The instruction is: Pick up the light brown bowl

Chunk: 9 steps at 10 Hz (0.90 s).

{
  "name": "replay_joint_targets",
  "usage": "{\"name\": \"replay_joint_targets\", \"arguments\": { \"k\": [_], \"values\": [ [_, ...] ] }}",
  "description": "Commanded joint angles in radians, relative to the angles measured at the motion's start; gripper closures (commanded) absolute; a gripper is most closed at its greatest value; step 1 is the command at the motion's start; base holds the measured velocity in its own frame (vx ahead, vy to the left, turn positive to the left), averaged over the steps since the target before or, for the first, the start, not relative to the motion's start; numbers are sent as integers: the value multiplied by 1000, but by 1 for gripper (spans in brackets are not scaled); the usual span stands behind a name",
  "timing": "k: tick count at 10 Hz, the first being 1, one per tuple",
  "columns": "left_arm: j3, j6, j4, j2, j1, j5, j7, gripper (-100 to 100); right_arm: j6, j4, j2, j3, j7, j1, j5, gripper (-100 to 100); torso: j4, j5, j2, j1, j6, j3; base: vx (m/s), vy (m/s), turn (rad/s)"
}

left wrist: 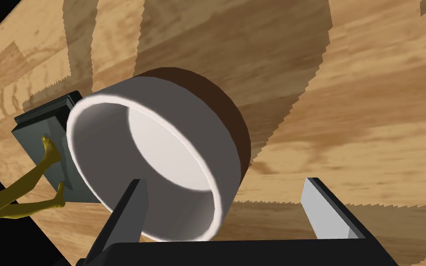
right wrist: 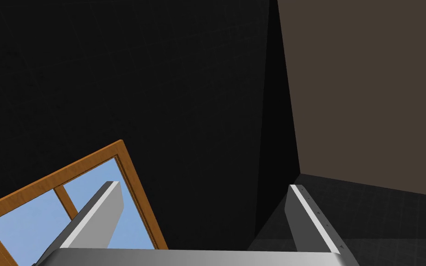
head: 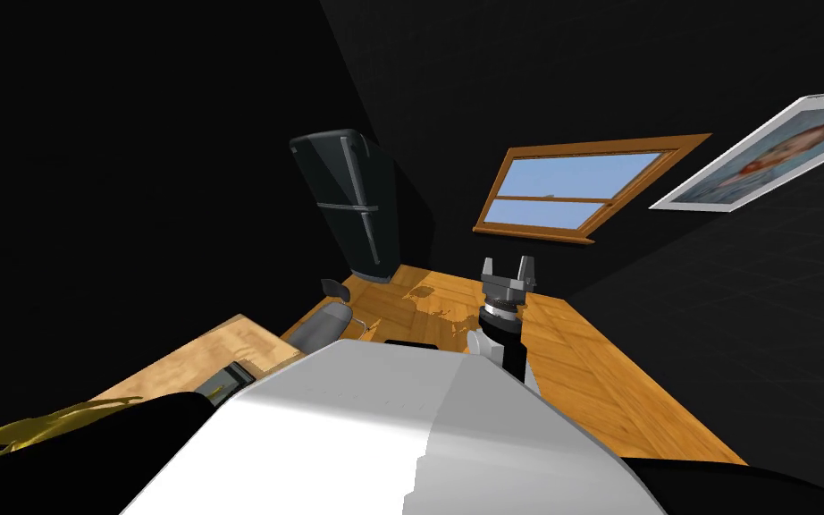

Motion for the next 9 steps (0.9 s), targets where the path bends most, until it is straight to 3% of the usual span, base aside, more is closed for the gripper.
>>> {"name": "replay_joint_targets", "arguments": {
  "k": [1, 4, 5, 6, 7, 9],
  "values": [
    [12, 43, -8, 13, 32, 21, 13, -100, 0, 0, 0, 0, 0, 0, 0, 0, 0, 0, 0, 0, 0, 0, 55, 58, -35],
    [21, 88, -6, 22, 64, 40, 25, -100, 0, 0, 0, 0, 0, 0, 0, 0, 0, 0, -1, 0, 0, 0, 58, 45, -11],
    [18, 77, -3, 20, 55, 36, 22, -100, 0, 0, 0, 0, 0, 0, 0, 0, 0, 0, 0, -1, 0, 0, 16, 16, -3],
    [19, 81, -4, 20, 56, 36, 23, 0, 0, 0, 0, 0, 0, 0, 0, 0, 0, 0, 2, -2, 0, 1, 0, 0, 0],
    [12, 71, 32, 13, 28, 27, 14, -100, 0, 0, 0, 0, 0, 0, 0, 0, 1, -1, 3, -3, 0, 2, 4, 19, -4],
    [5, 62, 68, 6, 0, 18, 5, -100, 0, 0, 0, 0, 0, 0, 0, 0, 1, 0, 3, -1, 0, 2, 8, 32, -6]
  ]
}}
